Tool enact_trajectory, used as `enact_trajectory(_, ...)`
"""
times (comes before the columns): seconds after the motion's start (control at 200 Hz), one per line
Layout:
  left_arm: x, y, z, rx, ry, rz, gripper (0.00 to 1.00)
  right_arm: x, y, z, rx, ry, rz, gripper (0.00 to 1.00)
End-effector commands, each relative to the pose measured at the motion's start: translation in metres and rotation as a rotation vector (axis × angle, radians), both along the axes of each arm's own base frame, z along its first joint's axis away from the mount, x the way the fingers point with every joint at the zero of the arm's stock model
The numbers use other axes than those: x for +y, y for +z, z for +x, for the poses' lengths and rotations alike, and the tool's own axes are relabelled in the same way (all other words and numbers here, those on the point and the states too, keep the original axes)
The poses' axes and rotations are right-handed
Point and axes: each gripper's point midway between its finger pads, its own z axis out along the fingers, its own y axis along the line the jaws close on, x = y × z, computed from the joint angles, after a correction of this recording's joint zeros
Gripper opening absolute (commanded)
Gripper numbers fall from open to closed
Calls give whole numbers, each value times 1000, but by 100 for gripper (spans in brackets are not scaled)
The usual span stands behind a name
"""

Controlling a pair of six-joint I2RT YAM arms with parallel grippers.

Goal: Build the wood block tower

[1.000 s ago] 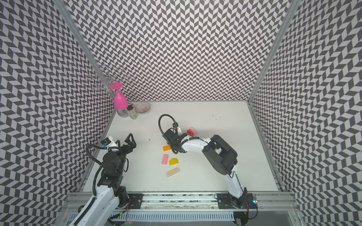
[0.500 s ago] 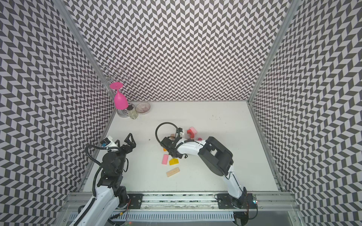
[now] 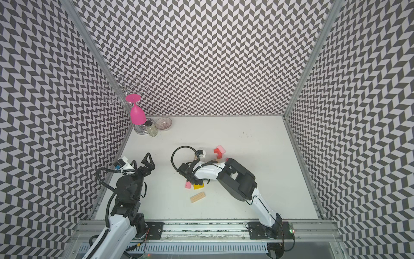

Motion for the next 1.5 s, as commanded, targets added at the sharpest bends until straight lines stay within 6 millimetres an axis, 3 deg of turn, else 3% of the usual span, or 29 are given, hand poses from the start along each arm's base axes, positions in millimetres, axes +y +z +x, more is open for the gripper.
enact_trajectory(0.0,2,-2,-1,-1,15,-8,100,22,-55,-18,174,19,108,9)
enact_trajectory(0.175,2,-2,-1,-1,17,-8,100,33,-56,-15,185,44,135,18)
enact_trajectory(0.411,2,-2,-2,-3,14,-8,100,39,-49,-13,174,48,169,21)
enact_trajectory(0.641,2,-1,-2,-5,13,-9,100,38,-6,-10,93,35,237,33)
enact_trajectory(0.836,2,-2,-2,-3,14,-7,100,24,25,-15,14,32,337,41)
enact_trajectory(1.142,2,-2,-2,-2,15,-10,100,16,27,-11,33,87,581,44)
enact_trajectory(1.287,2,-2,-2,-1,15,-9,100,24,29,-6,66,138,664,45)
enact_trajectory(1.497,3,-2,-2,-2,16,-9,100,26,13,4,118,136,685,43)
